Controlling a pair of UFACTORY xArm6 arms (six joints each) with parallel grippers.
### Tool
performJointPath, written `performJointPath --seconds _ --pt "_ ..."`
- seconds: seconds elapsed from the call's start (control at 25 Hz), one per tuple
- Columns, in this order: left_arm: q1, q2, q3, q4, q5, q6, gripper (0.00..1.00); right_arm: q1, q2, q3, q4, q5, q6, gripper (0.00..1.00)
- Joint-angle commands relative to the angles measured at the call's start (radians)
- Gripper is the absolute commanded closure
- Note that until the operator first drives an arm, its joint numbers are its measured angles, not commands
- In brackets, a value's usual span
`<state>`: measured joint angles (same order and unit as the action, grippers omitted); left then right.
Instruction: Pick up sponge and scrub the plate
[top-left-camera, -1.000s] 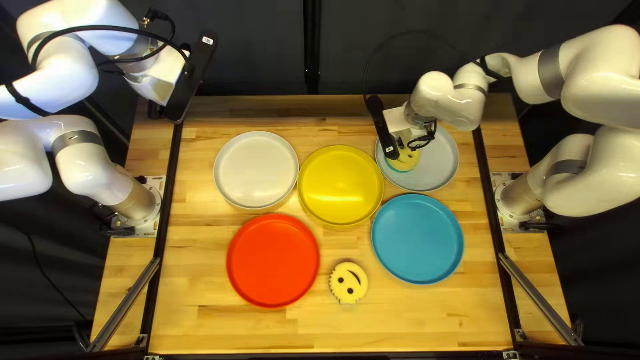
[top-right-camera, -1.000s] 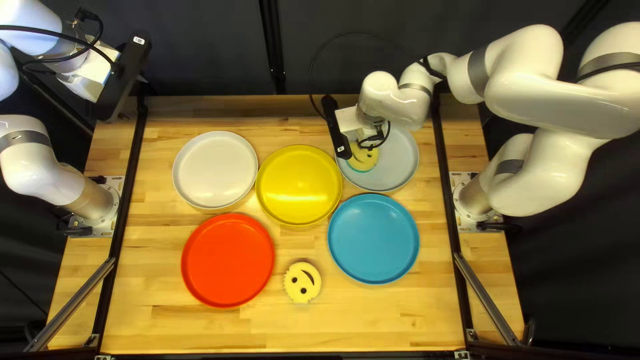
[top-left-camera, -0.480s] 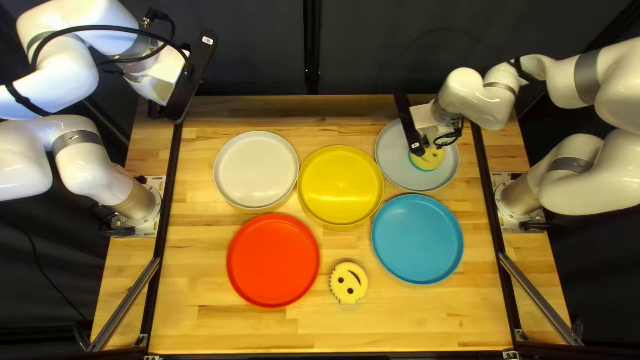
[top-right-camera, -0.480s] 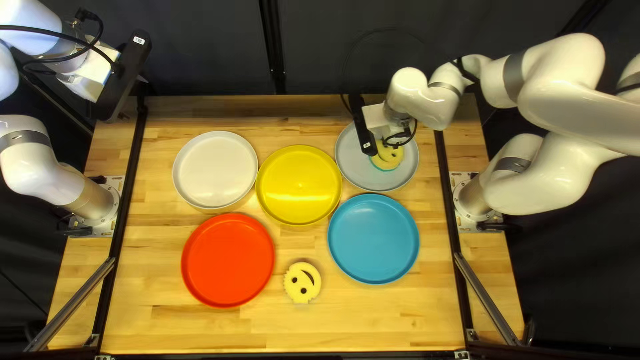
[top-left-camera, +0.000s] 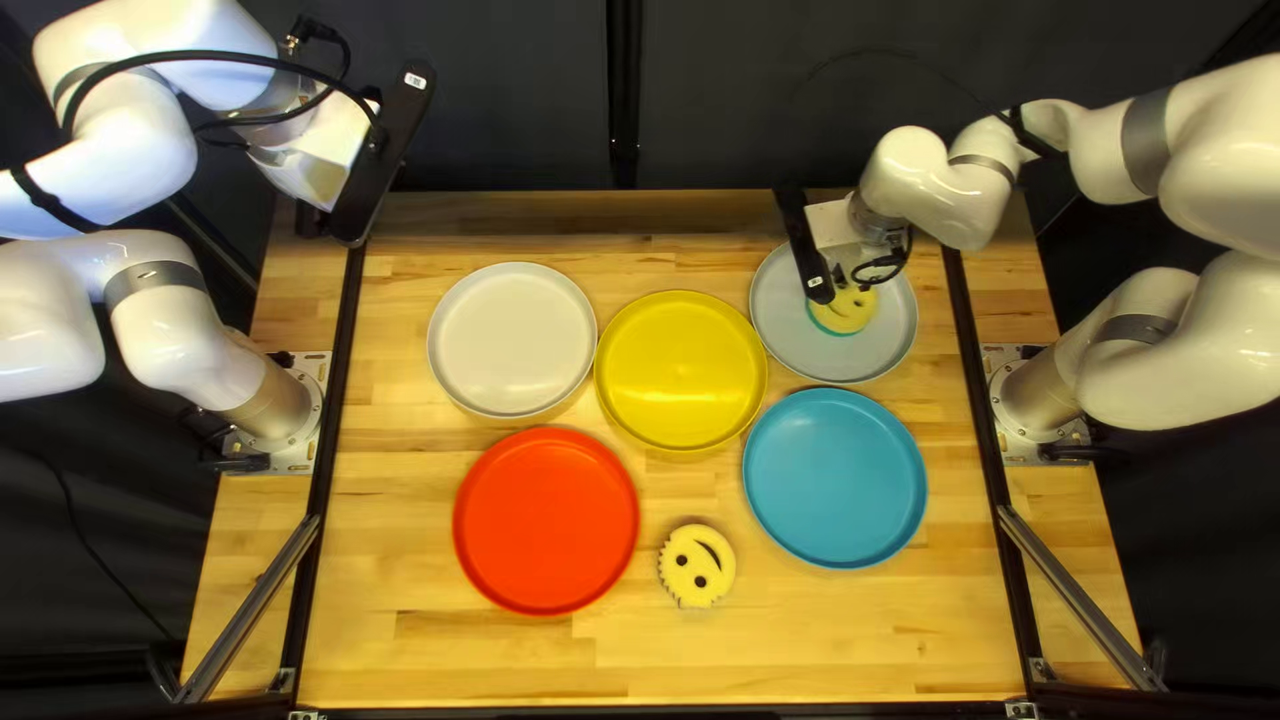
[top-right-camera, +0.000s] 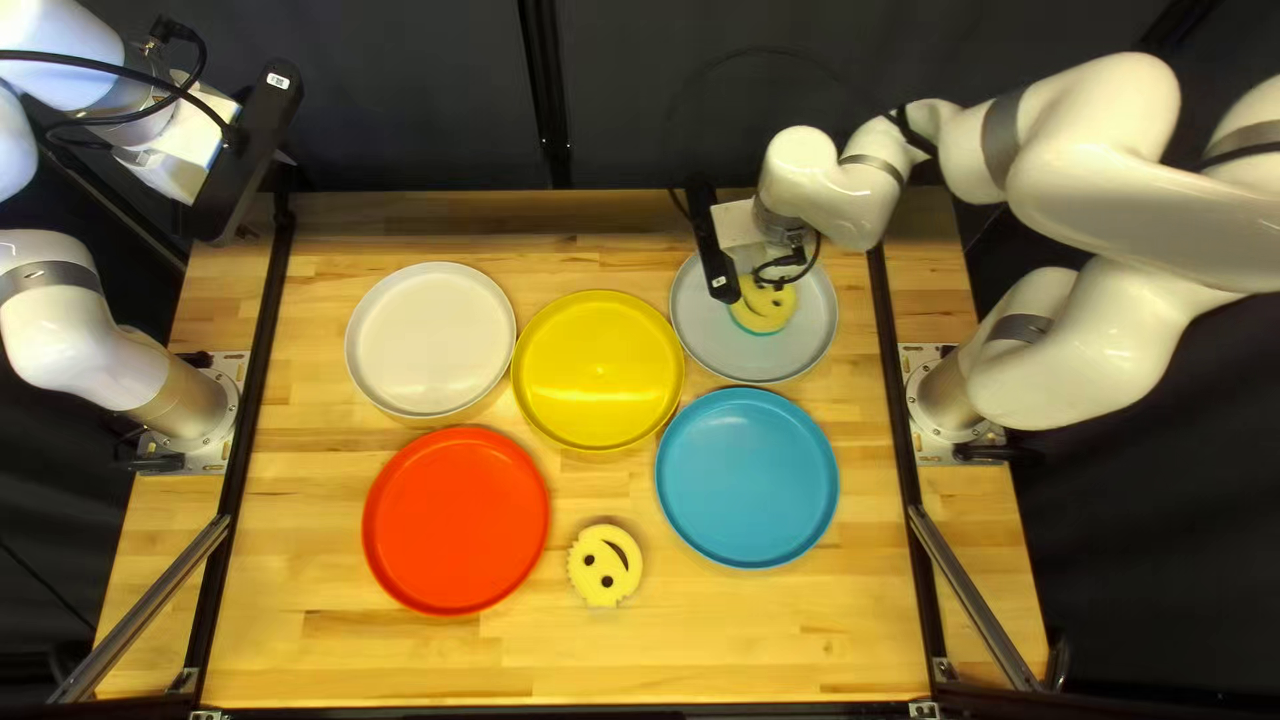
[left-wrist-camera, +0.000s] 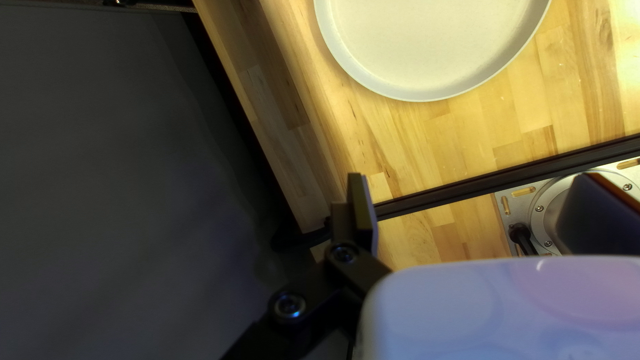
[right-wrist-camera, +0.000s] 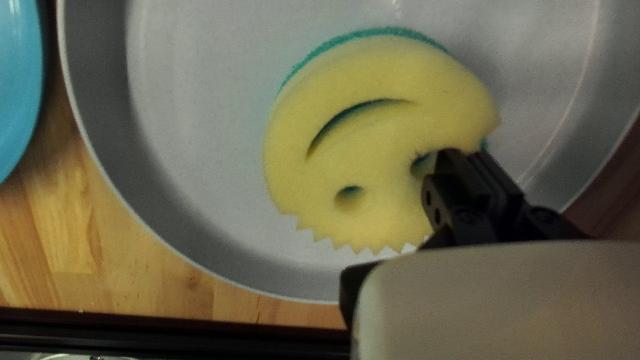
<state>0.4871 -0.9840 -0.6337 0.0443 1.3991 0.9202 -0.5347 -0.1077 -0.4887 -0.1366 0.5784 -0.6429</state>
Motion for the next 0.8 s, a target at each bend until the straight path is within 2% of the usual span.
performJointPath --seconds 0.04,0.16,0.36,0.6,0.8 --pt "0.0 0.0 0.0 0.0 0.0 0.0 0.0 0.02 0.055 -0.054 -0.002 -0.01 0.002 1.0" --pt "0.0 0.0 0.0 0.0 0.0 0.0 0.0 0.005 0.055 -0.042 -0.001 -0.021 -0.019 1.0" --pt "0.0 0.0 0.0 0.0 0.0 0.0 0.0 -0.054 0.012 0.03 0.008 -0.034 -0.07 1.0" --pt "0.0 0.0 0.0 0.0 0.0 0.0 0.0 -0.13 -0.068 0.117 0.012 -0.017 -0.123 1.0" --pt "0.0 0.0 0.0 0.0 0.0 0.0 0.0 -0.18 -0.119 0.158 0.015 0.009 -0.153 1.0"
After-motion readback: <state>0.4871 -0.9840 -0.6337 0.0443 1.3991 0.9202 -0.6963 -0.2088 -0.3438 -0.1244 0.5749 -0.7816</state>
